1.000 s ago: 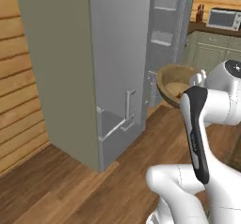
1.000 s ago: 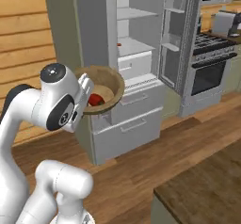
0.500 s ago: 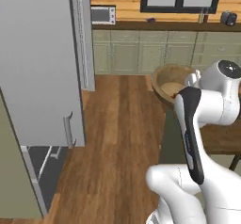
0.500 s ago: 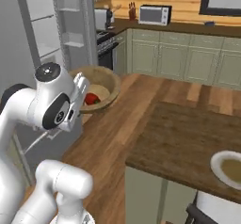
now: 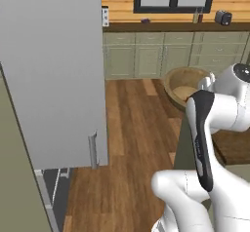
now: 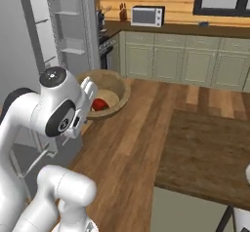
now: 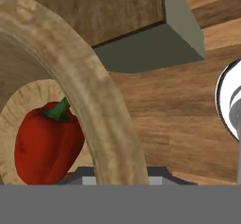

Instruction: Pick the chicken drumstick and bell pepper from their plates and place them in the bowl. Then put the bowl in the fridge.

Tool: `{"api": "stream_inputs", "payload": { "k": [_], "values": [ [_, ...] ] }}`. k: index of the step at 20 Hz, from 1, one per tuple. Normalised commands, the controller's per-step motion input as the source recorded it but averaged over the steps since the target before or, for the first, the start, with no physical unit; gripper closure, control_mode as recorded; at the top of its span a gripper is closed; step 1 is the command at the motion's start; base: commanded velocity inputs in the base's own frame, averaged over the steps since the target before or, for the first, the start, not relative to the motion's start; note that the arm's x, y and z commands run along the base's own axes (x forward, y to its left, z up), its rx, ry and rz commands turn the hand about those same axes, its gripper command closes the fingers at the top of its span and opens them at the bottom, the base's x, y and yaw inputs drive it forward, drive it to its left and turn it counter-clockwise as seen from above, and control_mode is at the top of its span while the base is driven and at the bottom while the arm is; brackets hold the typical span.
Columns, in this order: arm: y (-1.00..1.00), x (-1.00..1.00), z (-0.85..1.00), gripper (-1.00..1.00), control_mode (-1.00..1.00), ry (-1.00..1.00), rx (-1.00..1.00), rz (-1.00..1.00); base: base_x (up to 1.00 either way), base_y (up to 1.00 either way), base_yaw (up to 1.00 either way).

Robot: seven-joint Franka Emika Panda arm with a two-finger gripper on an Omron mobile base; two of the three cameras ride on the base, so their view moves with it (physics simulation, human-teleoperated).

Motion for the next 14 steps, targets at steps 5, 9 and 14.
{"api": "stream_inputs", "payload": {
  "k": [5, 9, 14],
  "values": [
    [0.0, 0.0, 0.0, 1.0, 1.0, 0.0, 0.0, 0.0, 0.9, 0.0, -0.1],
    [0.0, 0.0, 0.0, 1.0, 1.0, 0.0, 0.0, 0.0, 0.95, 0.34, -0.16],
    [0.0, 0.0, 0.0, 1.0, 1.0, 0.0, 0.0, 0.0, 0.96, 0.21, -0.07]
  ]
}}
